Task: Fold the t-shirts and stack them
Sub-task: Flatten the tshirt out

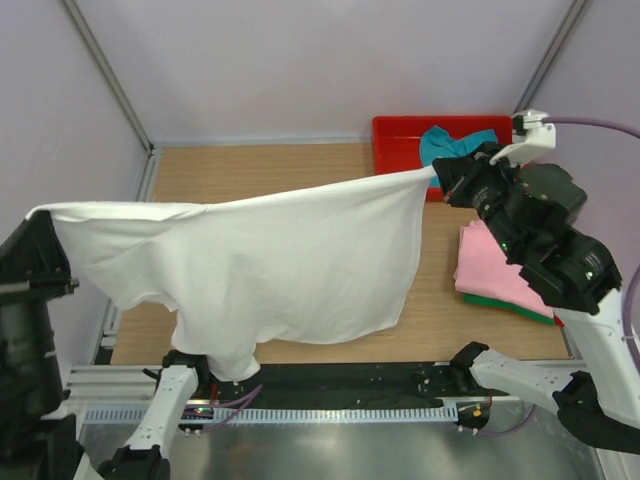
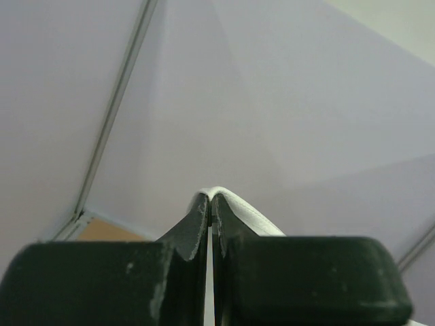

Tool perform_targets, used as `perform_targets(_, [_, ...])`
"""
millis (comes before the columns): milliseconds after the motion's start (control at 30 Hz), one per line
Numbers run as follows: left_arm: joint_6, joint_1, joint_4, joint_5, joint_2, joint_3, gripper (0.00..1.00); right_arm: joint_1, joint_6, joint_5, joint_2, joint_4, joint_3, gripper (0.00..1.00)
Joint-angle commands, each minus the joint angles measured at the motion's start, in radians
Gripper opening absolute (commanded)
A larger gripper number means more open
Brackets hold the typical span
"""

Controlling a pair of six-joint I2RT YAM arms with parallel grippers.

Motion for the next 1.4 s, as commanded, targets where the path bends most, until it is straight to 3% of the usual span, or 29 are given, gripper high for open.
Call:
perform_targets(0, [0.044, -0.004, -0.051, -0.094, 0.132, -0.096, 0.0, -0.003, -0.019, 0.153, 0.088, -0.05, -0.035, 0.01])
perform_targets(133, [0.087, -0.004, 0.003, -0.175, 0.193, -0.211, 0.0, -0.004, -0.017, 0.183, 0.165, 0.018, -0.109, 0.01])
perform_targets(267, [0.116, -0.004, 0.138, -0.187, 0.306, -0.334, 0.01, -0.017, -0.028, 0.18, 0.341, 0.111, -0.137, 0.01])
perform_targets(400, [0.13, -0.004, 0.314, -0.172, 0.441, -0.447, 0.0, -0.075, -0.059, 0.206, 0.536, 0.232, -0.089, 0.01])
perform_targets(500, [0.128, -0.004, 0.418, -0.19, 0.574, -0.484, 0.0, -0.141, -0.027, 0.113, 0.703, 0.271, -0.007, 0.01])
perform_targets(667, [0.134, -0.002, 0.532, -0.218, 0.8, -0.448, 0.0, -0.228, -0.045, -0.062, 0.927, 0.371, 0.081, 0.01])
perform_targets(967, [0.081, -0.002, 0.587, -0.172, 1.108, -0.308, 0.0, -0.238, -0.089, -0.05, 1.291, 0.335, 0.464, 0.01])
perform_targets(1233, [0.09, 0.016, 0.58, -0.172, 1.215, -0.211, 0.0, -0.247, -0.117, -0.056, 1.388, 0.368, 0.594, 0.01])
perform_targets(1367, [0.088, 0.03, 0.572, -0.183, 1.183, -0.252, 0.0, -0.251, -0.105, -0.043, 1.389, 0.357, 0.581, 0.01])
